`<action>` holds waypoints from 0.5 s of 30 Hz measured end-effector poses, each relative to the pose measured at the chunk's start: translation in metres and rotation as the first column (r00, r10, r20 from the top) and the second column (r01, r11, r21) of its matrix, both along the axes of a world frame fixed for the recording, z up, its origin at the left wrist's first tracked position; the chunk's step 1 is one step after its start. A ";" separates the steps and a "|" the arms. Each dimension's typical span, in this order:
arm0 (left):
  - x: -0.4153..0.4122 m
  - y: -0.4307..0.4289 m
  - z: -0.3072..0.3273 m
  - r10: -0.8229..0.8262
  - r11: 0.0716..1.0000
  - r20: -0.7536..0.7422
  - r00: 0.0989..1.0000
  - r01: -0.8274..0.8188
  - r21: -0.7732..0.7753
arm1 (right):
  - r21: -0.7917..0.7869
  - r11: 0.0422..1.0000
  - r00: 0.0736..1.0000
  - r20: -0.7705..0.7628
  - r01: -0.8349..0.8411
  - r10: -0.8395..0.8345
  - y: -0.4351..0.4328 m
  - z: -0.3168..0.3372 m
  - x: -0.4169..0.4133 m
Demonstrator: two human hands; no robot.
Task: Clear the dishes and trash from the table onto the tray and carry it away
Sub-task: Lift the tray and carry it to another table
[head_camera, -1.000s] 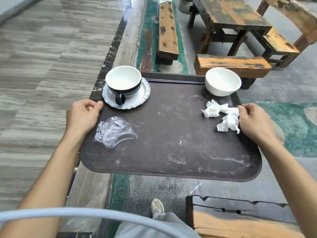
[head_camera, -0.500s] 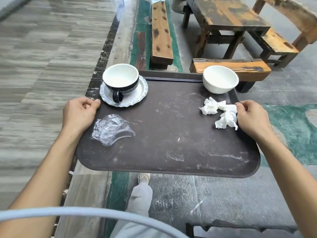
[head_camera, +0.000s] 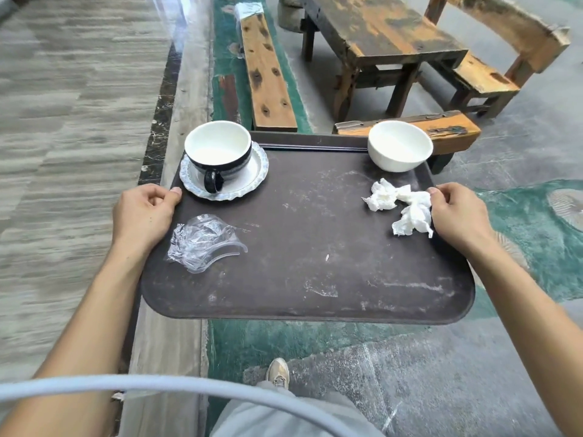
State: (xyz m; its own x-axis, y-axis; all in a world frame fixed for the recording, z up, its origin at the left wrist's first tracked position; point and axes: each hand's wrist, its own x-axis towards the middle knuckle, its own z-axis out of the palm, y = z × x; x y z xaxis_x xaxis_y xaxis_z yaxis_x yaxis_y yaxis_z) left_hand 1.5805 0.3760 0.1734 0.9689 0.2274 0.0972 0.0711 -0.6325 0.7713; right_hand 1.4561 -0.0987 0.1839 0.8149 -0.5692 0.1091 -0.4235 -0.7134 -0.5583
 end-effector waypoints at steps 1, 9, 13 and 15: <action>0.010 -0.001 0.000 -0.002 1.000 0.002 1.000 0.002 0.005 | -0.002 1.000 1.000 0.000 0.001 -0.001 -0.001 0.000 0.008; 0.092 -0.015 -0.006 -0.010 1.000 -0.031 0.999 0.010 -0.010 | -0.005 1.000 1.000 -0.015 0.004 -0.004 -0.014 -0.008 0.089; 0.135 -0.035 -0.011 -0.001 1.000 -0.035 0.999 0.001 0.010 | -0.008 1.000 1.000 -0.017 -0.009 0.009 -0.033 -0.010 0.135; 0.160 -0.048 -0.013 0.008 1.000 -0.037 0.999 -0.007 0.014 | -0.015 1.000 1.000 -0.009 -0.016 0.016 -0.045 -0.011 0.161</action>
State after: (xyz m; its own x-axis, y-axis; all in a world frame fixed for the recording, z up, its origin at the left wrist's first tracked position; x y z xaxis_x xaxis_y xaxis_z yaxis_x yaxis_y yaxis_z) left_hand 1.7406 0.3277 0.1603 0.9702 0.2338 0.0642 0.1045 -0.6422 0.7593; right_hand 1.6169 -0.1440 0.1724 0.8248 -0.5546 0.1101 -0.4170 -0.7281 -0.5440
